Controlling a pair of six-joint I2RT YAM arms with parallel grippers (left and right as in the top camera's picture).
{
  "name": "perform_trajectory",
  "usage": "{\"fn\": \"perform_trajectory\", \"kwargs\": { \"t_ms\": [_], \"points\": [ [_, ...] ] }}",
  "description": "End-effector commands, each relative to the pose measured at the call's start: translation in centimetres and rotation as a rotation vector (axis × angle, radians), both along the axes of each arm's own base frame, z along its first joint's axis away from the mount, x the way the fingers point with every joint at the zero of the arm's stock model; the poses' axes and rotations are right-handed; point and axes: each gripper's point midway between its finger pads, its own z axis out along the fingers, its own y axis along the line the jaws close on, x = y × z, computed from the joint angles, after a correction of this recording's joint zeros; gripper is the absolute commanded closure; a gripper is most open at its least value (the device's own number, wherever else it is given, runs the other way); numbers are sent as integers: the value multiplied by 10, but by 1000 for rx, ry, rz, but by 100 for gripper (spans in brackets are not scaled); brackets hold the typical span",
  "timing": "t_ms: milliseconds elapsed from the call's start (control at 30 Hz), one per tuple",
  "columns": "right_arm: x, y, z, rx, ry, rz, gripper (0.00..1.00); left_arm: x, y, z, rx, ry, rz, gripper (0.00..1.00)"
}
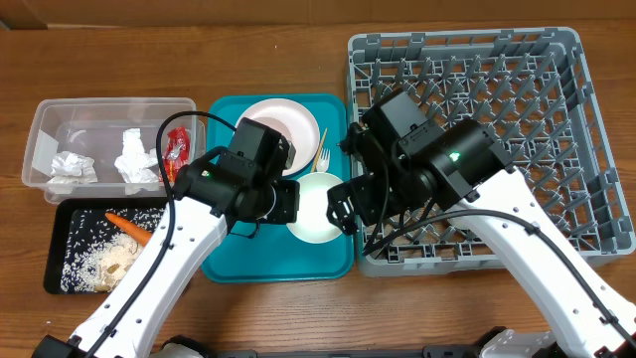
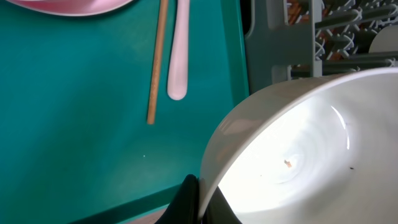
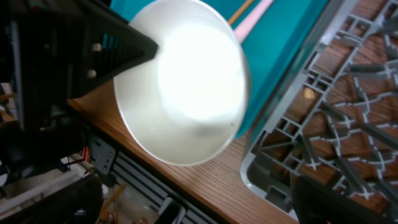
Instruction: Sort waste into correct bins and load items into the dishwasher
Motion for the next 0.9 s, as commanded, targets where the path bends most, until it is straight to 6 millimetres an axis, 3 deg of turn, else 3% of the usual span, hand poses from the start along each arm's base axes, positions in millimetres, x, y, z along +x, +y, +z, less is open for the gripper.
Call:
{"fn": "perform_trajectory", "kwargs": {
  "t_ms": [0,67,333,467,867],
  "points": [
    [-2,8,4,25,1,-10,13,-1,-11,13,-44,-19,-12,96],
    [0,12,0,22,16,-27,25,-2,-13,13,-44,-19,-17,96],
    [21,4,-22,-88,19,-172,41,-2,-12,13,-41,-20,-17,96],
    [28,-1,-33,-144,16,-213,42,-2,-12,13,-40,-21,-17,96],
    [27,-1,-52,-173,47,-208,54,-2,-12,13,-38,-23,-16,96]
  ]
}}
